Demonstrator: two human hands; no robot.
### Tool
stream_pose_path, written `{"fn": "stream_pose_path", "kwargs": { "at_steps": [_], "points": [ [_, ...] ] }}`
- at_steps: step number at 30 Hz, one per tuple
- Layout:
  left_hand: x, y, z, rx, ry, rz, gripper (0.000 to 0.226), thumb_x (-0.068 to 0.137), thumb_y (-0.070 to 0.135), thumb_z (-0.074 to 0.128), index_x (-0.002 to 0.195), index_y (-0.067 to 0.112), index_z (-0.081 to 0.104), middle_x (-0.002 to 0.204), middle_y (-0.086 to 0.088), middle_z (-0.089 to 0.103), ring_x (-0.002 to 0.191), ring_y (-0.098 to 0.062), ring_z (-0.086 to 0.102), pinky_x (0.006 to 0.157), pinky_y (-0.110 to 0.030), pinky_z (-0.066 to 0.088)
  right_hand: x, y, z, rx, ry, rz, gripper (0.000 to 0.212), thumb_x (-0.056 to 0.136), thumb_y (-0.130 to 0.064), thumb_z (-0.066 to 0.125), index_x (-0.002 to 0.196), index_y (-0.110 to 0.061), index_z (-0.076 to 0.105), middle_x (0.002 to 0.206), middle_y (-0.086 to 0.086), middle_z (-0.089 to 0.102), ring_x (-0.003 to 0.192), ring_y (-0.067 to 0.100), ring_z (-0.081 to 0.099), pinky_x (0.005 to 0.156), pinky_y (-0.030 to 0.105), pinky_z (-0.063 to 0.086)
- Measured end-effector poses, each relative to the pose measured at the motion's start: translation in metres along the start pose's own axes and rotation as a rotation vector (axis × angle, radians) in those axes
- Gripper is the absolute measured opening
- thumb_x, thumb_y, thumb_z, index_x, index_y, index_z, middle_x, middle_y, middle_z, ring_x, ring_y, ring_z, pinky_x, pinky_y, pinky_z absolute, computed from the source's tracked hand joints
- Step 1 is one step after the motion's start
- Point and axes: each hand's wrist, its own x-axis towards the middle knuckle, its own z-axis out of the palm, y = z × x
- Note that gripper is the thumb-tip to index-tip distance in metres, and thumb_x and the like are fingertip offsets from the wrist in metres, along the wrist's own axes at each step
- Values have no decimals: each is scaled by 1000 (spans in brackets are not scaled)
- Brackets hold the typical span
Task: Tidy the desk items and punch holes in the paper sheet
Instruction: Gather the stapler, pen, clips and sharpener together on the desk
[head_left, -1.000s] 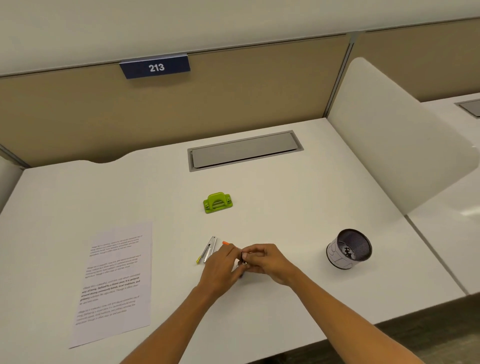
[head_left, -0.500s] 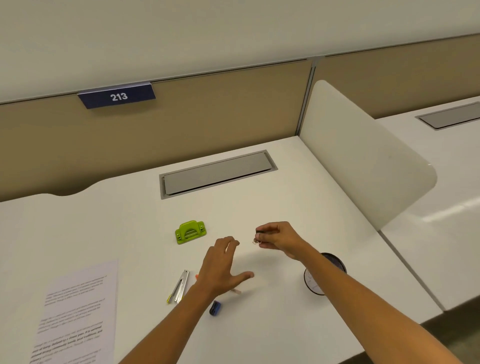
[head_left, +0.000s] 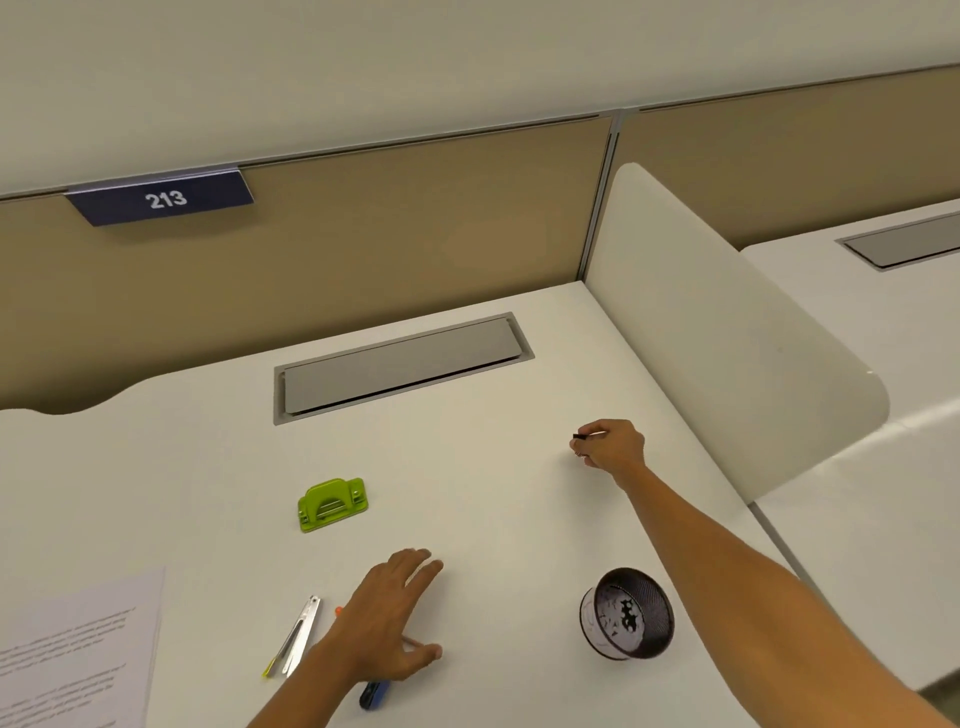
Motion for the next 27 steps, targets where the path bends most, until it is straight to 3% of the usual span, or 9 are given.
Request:
{"fn": "stream_pose_path", "kwargs": {
  "at_steps": [3, 6, 8, 11, 15, 18, 22, 27],
  "points": [
    [-10, -7, 4, -37, 0, -16, 77, 73, 54, 63, 142, 23, 46, 144, 2, 46, 135, -15, 41, 106, -25, 36, 16, 0, 8, -108, -1, -39, 19, 73, -5, 78, 92, -2, 74, 88, 17, 77, 83, 31, 74, 86, 40, 59],
    [-17, -12, 10, 34, 54, 27, 66, 51, 30, 80, 115, 21, 67, 115, 5, 66, 112, -7, 50, 80, -19, 54, 25, 1, 15, -200, -31, -86, 17, 75, -7, 77, 92, -4, 75, 85, 16, 77, 85, 26, 73, 83, 29, 56],
    [-17, -14, 15, 74, 87, 26, 65, 38, 19, 82, 102, 23, 70, 105, 6, 69, 103, -6, 45, 67, -17, 56, 28, 4, 18, -250, -48, -99, 18, 75, -8, 76, 93, -5, 75, 83, 15, 77, 87, 24, 72, 80, 27, 55],
    [-15, -15, 18, 122, 98, 18, 59, 34, 11, 82, 91, 24, 72, 102, 4, 70, 99, -8, 45, 62, -18, 54, 32, 6, 20, -296, -63, -118, 24, 74, -8, 78, 98, -5, 74, 91, 13, 76, 92, 26, 72, 84, 30, 55],
    [-12, -10, 13, 167, 40, 12, 47, 33, 15, 91, 72, 29, 70, 94, 8, 71, 83, -9, 66, 54, -16, 50, 30, 6, 13, -360, -53, -158, 48, 70, -14, 84, 115, -7, 69, 112, 9, 71, 106, 26, 66, 94, 36, 52],
    [-11, -6, 11, 210, 5, 21, 39, 38, 19, 96, 62, 29, 67, 87, 11, 69, 70, -7, 66, 50, -16, 46, 24, 8, 6, -315, 7, -182, 45, 75, -15, 81, 117, -6, 68, 117, 11, 69, 106, 27, 66, 96, 36, 51],
    [-10, 1, 6, 331, -4, 4, 38, 39, 14, 94, 60, 26, 65, 74, 12, 64, 64, -9, 62, 47, -18, 46, -1, 6, 12, -262, 23, -247, 21, 76, -12, 76, 97, -7, 74, 98, 7, 75, 93, 21, 70, 87, 26, 51],
    [-12, 7, -3, 395, 29, 1, 42, 38, 7, 90, 67, 25, 65, 65, 10, 61, 60, -11, 60, 48, -19, 43, -65, -4, 56, -220, -273, -362, 10, 77, -12, 75, 87, -14, 74, 87, -4, 74, 73, 5, 70, 58, 4, 48]
  ]
}}
